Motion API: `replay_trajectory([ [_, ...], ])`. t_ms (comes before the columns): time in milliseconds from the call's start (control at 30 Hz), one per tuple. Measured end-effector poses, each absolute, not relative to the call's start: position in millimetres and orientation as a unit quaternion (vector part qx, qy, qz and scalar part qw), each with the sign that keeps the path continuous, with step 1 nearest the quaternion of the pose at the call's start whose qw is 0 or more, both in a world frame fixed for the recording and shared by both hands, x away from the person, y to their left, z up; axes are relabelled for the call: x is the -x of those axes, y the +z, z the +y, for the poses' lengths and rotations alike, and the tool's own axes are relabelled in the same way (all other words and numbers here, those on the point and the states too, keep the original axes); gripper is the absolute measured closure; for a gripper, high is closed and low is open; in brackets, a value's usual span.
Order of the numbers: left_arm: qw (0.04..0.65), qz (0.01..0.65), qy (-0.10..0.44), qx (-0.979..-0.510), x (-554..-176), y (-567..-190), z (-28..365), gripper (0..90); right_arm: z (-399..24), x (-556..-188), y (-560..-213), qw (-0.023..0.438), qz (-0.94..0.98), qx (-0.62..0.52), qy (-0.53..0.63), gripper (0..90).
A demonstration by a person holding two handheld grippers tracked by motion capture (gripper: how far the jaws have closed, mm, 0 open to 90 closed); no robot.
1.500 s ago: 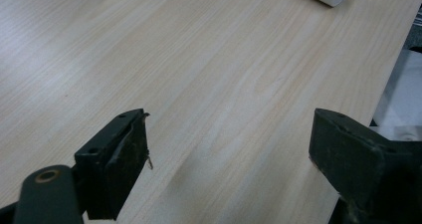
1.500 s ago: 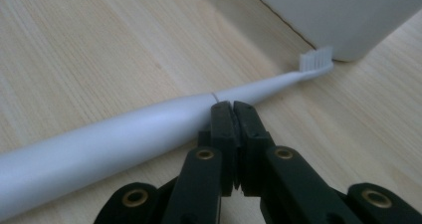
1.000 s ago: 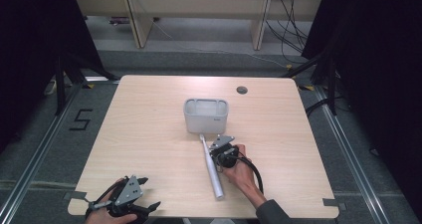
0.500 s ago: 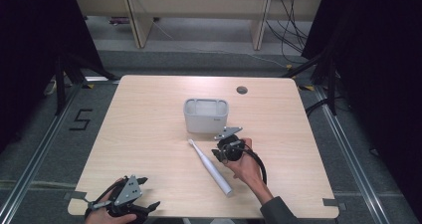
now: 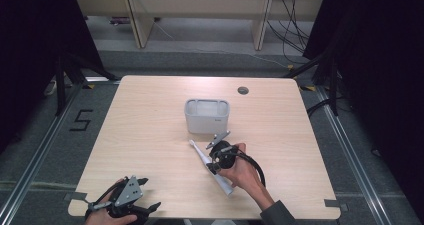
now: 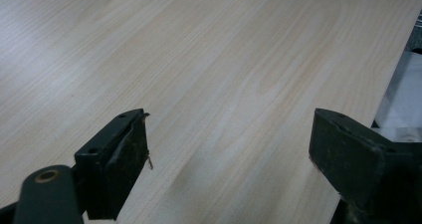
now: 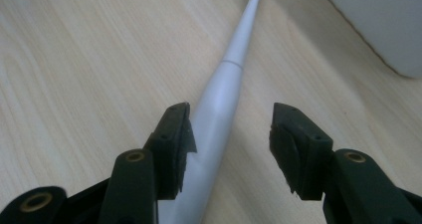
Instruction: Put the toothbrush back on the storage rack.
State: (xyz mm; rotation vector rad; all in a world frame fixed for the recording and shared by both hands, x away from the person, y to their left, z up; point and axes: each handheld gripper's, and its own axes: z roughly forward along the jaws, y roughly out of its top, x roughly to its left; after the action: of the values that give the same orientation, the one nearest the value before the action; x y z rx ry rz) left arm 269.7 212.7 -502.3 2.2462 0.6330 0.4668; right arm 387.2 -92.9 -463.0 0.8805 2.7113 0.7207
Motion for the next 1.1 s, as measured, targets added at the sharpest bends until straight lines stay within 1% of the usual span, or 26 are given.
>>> replay_trajectory([
  [300, 0.385, 0.247, 0.181, -0.870, -270, -504, 211, 15.0, -87, -388, -470, 0.084, 0.930, -0.289, 0.212, 50.5],
  [333, 0.376, 0.248, 0.183, -0.874, -270, -503, 212, 15.0, -86, -388, -471, 0.079, 0.930, -0.293, 0.207, 50.7],
  [433, 0.383, 0.247, 0.186, -0.870, -270, -505, 211, 15.0, -85, -389, -473, 0.068, 0.934, -0.291, 0.196, 50.8],
  [467, 0.376, 0.249, 0.184, -0.873, -270, -504, 212, 15.0, -85, -390, -474, 0.066, 0.936, -0.287, 0.195, 51.4],
  [700, 0.379, 0.249, 0.185, -0.872, -270, -504, 212, 15.0, -82, -391, -478, 0.048, 0.943, -0.278, 0.176, 56.0],
  [733, 0.376, 0.247, 0.182, -0.874, -270, -503, 212, 15.0, -82, -394, -478, 0.052, 0.948, -0.259, 0.177, 56.4],
  [767, 0.374, 0.245, 0.183, -0.876, -270, -503, 212, 15.0, -81, -391, -477, 0.044, 0.944, -0.279, 0.171, 56.9],
  [800, 0.384, 0.247, 0.183, -0.871, -270, -505, 211, 15.0, -81, -392, -477, 0.045, 0.945, -0.276, 0.169, 57.6],
  [833, 0.379, 0.247, 0.177, -0.874, -270, -504, 211, 15.0, -80, -394, -477, 0.045, 0.948, -0.265, 0.169, 58.2],
  [900, 0.378, 0.247, 0.176, -0.875, -270, -504, 211, 15.0, -78, -395, -478, 0.037, 0.947, -0.275, 0.162, 59.8],
  [1100, 0.378, 0.248, 0.181, -0.873, -270, -504, 212, 15.0, -70, -397, -480, 0.032, 0.957, -0.253, 0.137, 65.7],
])
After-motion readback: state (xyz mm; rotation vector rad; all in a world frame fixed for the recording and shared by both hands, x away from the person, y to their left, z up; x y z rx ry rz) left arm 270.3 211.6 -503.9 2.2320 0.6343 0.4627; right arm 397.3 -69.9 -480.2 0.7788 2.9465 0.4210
